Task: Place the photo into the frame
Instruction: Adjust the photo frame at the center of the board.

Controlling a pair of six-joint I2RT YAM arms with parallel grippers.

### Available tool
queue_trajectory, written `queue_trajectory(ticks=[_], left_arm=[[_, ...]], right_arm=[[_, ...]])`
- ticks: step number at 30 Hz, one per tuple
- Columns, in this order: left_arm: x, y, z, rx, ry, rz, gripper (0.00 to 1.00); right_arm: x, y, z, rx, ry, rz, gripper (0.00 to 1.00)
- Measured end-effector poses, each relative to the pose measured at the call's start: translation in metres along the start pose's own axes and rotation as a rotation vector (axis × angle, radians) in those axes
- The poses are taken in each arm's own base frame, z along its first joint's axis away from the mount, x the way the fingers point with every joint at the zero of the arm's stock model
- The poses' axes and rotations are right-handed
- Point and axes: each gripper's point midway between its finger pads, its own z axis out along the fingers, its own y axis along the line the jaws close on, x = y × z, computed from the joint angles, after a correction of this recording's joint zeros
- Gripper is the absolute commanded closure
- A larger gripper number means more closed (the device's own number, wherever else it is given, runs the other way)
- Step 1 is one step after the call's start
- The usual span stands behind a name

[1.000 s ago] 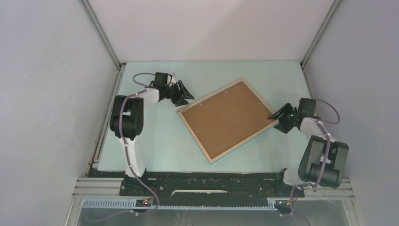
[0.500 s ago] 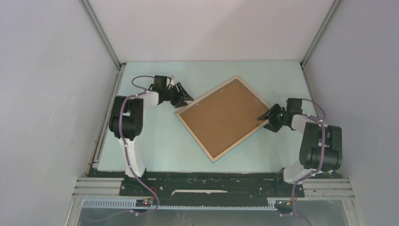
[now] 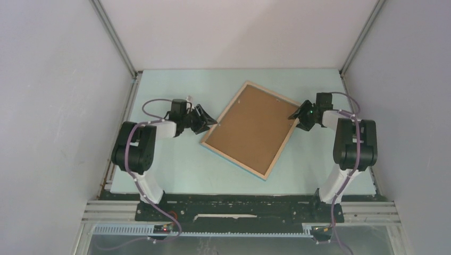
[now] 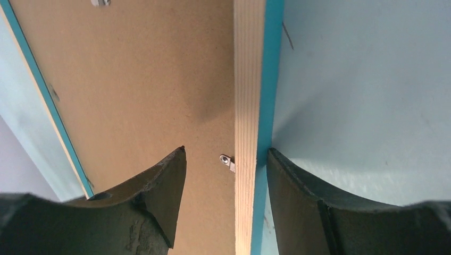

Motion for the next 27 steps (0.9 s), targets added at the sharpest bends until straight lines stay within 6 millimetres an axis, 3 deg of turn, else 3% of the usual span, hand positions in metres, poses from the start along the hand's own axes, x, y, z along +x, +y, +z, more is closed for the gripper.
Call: queue_trajectory(ticks=[6,8,11,14,17,23,25,27], left_arm=[[0.05,-0.007,-0.009,-0.007,0.044,0.019,0.4],[0.081,-0.008,-0.01,-0.008,0.098,0.022,0.4],[0.121,-0.011,-0.016,0.005,0.194,0.004,0.39],[0.139,-0.014,-0.024,0.016,0.258,-0.015,0.38],[0.129,-0.015,-0.026,0.022,0.252,-0.034,0.38],[0.073,-0.023,-0.03,0.039,0.15,-0.053,0.38],[0.058,-0.024,-0.032,0.046,0.116,-0.062,0.38],[0.048,-0.021,-0.033,0.047,0.096,-0.08,0.39]], right_arm=[[-0.021,0.013,0.016,-0.003,-0.036,-0.043,0.37],[-0.025,0.02,0.019,-0.012,-0.037,-0.063,0.37],[-0.019,0.041,0.022,-0.05,-0.01,-0.105,0.37],[-0.009,0.062,0.017,-0.075,0.038,-0.142,0.36],[-0.014,0.075,0.008,-0.046,0.04,-0.177,0.35],[-0.033,0.089,-0.024,0.024,-0.045,-0.235,0.35],[-0.026,0.103,-0.034,-0.001,-0.047,-0.259,0.37],[-0.002,0.13,-0.037,-0.075,-0.008,-0.305,0.4]])
